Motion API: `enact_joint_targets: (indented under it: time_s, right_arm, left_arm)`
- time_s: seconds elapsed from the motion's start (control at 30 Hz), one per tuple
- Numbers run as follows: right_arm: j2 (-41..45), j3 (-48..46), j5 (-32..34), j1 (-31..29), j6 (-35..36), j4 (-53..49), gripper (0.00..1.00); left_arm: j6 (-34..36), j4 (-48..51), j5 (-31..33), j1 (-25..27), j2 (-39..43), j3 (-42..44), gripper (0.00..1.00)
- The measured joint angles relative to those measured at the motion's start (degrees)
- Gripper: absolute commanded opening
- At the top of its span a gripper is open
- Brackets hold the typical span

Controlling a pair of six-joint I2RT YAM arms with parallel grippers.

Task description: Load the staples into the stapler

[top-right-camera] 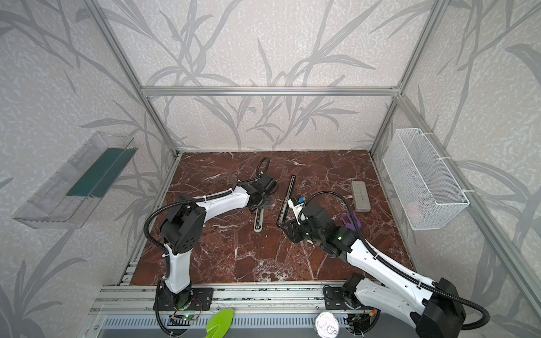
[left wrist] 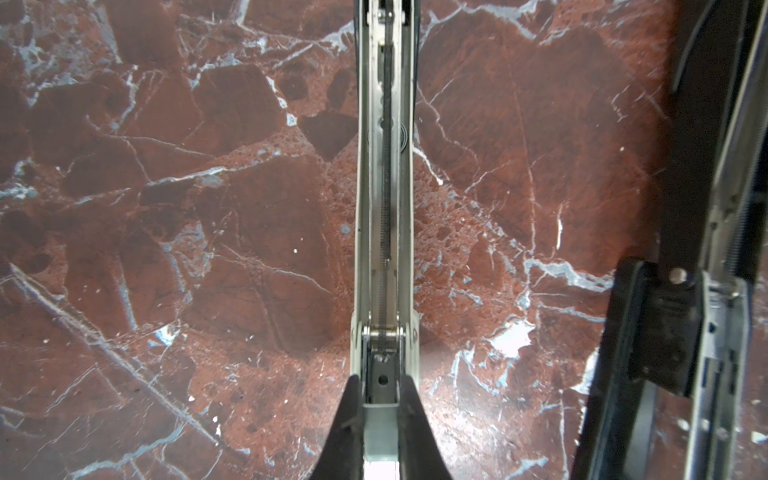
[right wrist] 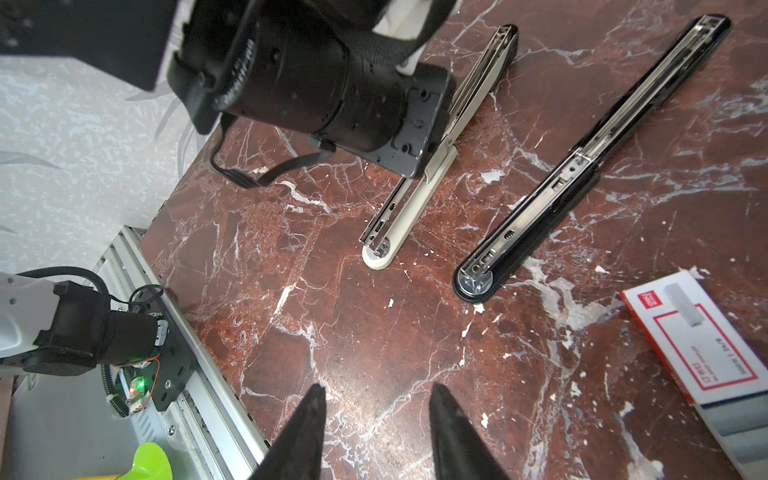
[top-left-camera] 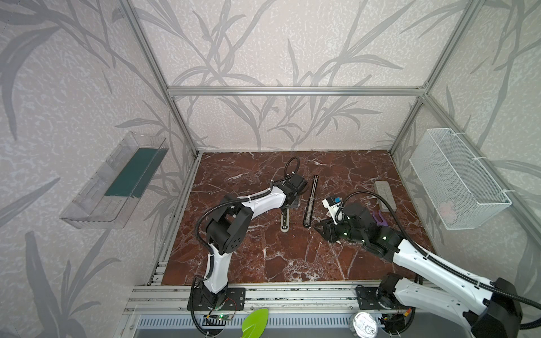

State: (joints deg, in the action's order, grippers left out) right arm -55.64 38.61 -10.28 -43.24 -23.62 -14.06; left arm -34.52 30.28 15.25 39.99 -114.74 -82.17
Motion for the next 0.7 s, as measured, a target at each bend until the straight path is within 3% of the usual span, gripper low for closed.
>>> enact_joint_targets:
  time_s: [0.2, 0.7]
  right_arm:
    - [0.35, 0.07, 0.39, 0.0, 0.17, -0.24, 0.43]
    - [0.15, 0.13, 1.27, 0.0, 0.68, -0.72, 0.43]
  left_arm:
    - [-0.09, -0.83, 0.72, 0.24, 0.0, 0.7, 0.11]
    - [0.04, -0.17, 1.33, 0.94, 0.33, 0.81, 0.34]
